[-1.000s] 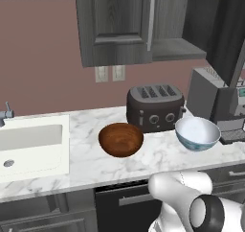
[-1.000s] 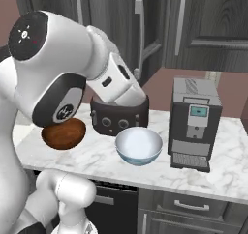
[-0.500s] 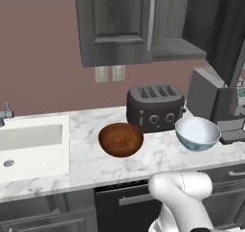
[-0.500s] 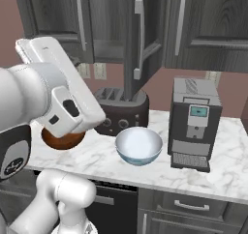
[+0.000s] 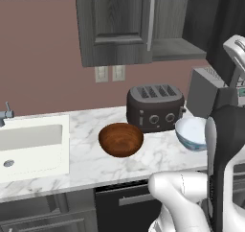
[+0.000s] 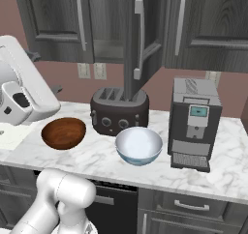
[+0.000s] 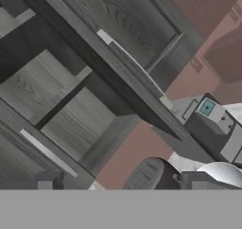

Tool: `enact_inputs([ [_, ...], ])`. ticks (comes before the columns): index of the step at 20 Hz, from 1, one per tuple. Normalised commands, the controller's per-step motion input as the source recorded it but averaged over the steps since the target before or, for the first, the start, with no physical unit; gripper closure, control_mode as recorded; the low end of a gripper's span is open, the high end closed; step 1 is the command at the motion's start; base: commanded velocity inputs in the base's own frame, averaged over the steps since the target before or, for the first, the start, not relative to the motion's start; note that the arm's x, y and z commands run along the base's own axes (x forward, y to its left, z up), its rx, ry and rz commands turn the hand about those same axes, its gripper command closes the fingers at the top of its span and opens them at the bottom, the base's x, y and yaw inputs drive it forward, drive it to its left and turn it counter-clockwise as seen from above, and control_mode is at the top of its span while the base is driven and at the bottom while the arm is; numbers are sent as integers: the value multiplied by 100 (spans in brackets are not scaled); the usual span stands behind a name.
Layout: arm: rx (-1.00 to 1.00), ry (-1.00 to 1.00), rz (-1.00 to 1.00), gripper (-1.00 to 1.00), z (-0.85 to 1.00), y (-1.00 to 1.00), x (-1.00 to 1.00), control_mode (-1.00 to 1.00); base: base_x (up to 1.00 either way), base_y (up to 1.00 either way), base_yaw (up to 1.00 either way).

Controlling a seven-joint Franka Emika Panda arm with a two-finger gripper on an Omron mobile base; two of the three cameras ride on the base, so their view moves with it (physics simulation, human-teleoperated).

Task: Open the cabinet. Pick the bowls from the counter and place them in the cabinet. Then close the cabinet.

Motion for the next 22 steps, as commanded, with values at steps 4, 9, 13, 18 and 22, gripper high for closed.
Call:
enact_inputs([
  [4, -1, -3, -2, -100, -10, 30, 48, -100, 0, 0, 0],
  [9, 0, -8, -12, -100, -16, 9, 51, -100, 0, 0, 0],
  [13, 0, -10, -14, -100, -17, 0, 44, -100, 0, 0, 0],
  [18, 7, -6, -15, -100, -20, -5, 48, -100, 0, 0, 0],
  [22, 10, -8, -14, -100, -13, -3, 49, -100, 0, 0, 0],
])
